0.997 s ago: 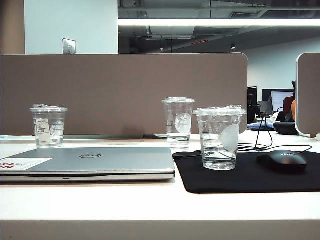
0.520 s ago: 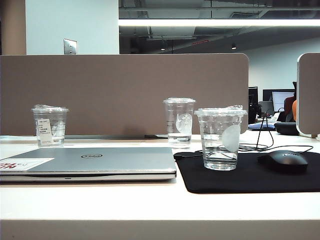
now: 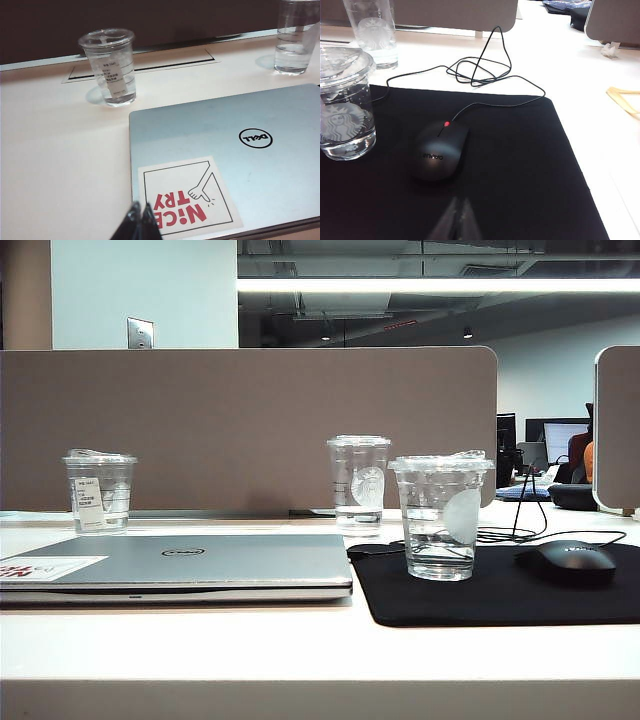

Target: Pick up the coffee cup on the middle and place it on the right side of the laptop.

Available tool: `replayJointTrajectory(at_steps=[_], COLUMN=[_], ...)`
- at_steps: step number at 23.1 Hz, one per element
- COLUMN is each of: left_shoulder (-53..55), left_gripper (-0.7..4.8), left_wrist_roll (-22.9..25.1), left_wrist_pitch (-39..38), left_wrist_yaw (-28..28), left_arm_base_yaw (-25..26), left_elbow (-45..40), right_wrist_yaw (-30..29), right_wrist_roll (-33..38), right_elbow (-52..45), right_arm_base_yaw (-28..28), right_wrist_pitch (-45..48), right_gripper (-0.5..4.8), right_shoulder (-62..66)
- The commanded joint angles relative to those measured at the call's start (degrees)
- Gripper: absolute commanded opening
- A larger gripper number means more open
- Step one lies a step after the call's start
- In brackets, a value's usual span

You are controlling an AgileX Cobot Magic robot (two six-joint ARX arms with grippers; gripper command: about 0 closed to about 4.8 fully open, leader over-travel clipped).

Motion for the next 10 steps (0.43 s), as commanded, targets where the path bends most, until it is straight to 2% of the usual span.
replayJointTrajectory(at_steps=[1, 10], left_shoulder=[0.02, 0.02], left_gripper=[-0.05, -0.05], left_wrist_roll=[-0.11, -0.11], left_wrist_pitch=[0.57, 0.57], left_wrist_yaw=[0.15, 0.15], left_arm_base_yaw=[0.0, 0.0], left_elbow=[0.2, 0.2], right_wrist_yaw=[0.24, 0.24], right_wrist_roll=[0.09, 0.09], right_elbow=[-0.35, -0.35], right_arm_base_yaw=[0.0, 0.0], right_wrist_pitch=[1.03, 1.01], right_gripper=[-0.04, -0.04], right_shoulder=[0.0, 0.0])
